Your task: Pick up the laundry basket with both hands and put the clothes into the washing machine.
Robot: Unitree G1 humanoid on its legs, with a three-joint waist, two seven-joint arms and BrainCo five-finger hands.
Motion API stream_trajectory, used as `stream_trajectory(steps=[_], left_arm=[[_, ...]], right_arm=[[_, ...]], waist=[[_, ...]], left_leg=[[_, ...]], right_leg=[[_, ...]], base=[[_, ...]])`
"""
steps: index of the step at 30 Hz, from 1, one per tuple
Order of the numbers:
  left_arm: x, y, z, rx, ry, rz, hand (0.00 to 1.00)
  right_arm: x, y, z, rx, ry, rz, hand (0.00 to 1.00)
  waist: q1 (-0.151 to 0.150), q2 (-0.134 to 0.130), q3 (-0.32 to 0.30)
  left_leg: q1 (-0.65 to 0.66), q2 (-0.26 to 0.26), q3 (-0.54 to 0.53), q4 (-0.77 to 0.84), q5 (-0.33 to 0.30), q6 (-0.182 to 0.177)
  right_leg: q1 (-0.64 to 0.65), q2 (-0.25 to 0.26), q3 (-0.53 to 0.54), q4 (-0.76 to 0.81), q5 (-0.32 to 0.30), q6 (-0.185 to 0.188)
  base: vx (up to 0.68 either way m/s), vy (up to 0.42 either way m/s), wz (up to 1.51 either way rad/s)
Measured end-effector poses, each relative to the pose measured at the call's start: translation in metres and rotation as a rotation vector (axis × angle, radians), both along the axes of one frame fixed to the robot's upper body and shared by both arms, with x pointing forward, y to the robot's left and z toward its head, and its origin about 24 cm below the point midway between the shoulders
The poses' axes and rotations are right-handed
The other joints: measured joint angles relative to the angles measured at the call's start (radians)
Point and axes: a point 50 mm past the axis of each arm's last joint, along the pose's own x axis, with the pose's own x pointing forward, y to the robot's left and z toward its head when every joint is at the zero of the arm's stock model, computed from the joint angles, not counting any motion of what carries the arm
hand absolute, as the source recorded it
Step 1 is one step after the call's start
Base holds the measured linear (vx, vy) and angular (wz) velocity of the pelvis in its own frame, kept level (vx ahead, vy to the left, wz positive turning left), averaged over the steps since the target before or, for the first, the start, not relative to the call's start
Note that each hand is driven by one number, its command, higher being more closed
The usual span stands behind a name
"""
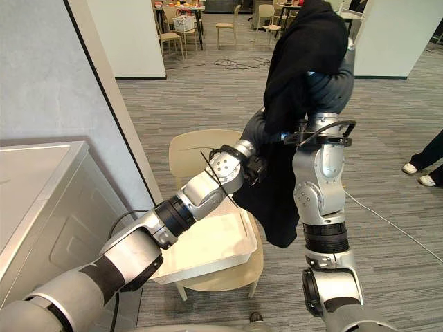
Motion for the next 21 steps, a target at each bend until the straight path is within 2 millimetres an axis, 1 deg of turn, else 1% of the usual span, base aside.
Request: stream_trajectory(steps=[12,13,15,16,17,19,20,21], left_arm=[[-0.003,-0.003,0.002,-0.014,-0.007,-0.023,1.0],[-0.003,-0.003,0.002,-0.013,-0.009,-0.027,1.0],[-0.002,-0.001,0.002,-0.008,-0.015,-0.024,1.0],[-0.005,0.0,0.004,-0.023,-0.031,-0.022,1.0],[-0.006,0.002,0.005,-0.02,-0.051,-0.02,1.0],[-0.014,0.001,0.013,-0.017,-0.119,-0.027,1.0],[-0.014,0.001,0.014,-0.014,-0.133,-0.023,1.0],[-0.013,0.004,0.016,-0.019,-0.144,-0.007,1.0]], right_arm=[[0.001,0.004,-0.001,0.026,0.002,0.024,1.0],[0.001,0.004,-0.001,0.027,0.002,0.026,0.0],[-0.001,0.001,0.0,0.041,-0.006,0.033,0.0],[-0.008,-0.008,0.0,0.051,-0.026,0.005,0.0],[-0.011,-0.011,0.0,0.056,-0.035,-0.006,0.0],[-0.021,-0.024,0.0,0.079,-0.064,-0.069,0.0],[-0.025,-0.029,-0.001,0.084,-0.072,-0.095,0.0],[-0.039,-0.046,-0.005,0.108,-0.086,-0.164,0.0]], waist=[[0.001,-0.001,0.0],[0.001,-0.001,0.001],[0.003,-0.001,0.001],[0.003,-0.001,0.001],[0.003,0.0,0.001],[0.001,0.0,0.001],[0.005,0.0,0.001],[0.01,0.0,0.001]], left_leg=[[0.002,0.001,0.009,0.0,0.0,0.0],[0.002,0.001,0.009,0.0,0.0,0.0],[0.001,0.0,0.009,0.0,-0.001,0.0],[0.001,0.0,0.009,0.0,-0.001,0.0],[0.0,0.0,0.009,0.0,-0.001,0.0],[0.0,-0.001,0.009,0.0,-0.001,-0.001],[0.0,-0.001,0.009,0.0,-0.001,-0.001],[-0.002,-0.001,0.006,0.0,-0.001,-0.001]], right_leg=[[-0.002,0.001,0.004,-0.001,-0.001,0.001],[-0.002,0.001,0.004,-0.001,-0.001,0.001],[-0.002,0.001,0.004,-0.001,-0.001,0.001],[-0.002,0.002,0.003,-0.002,-0.001,0.002],[-0.002,0.002,0.003,-0.002,-0.001,0.002],[-0.002,0.001,0.002,0.0,-0.001,0.003],[-0.002,0.001,0.002,0.0,-0.002,0.003],[-0.001,0.001,-0.001,0.001,-0.003,0.004]], base=[[0.0,-0.001,-0.01],[0.0,0.0,0.0],[0.0,0.0,0.0],[0.0,0.0,0.0],[0.0,0.0,0.0],[0.0,0.0,0.0],[0.0,-0.005,0.03],[0.0,-0.003,0.06]])
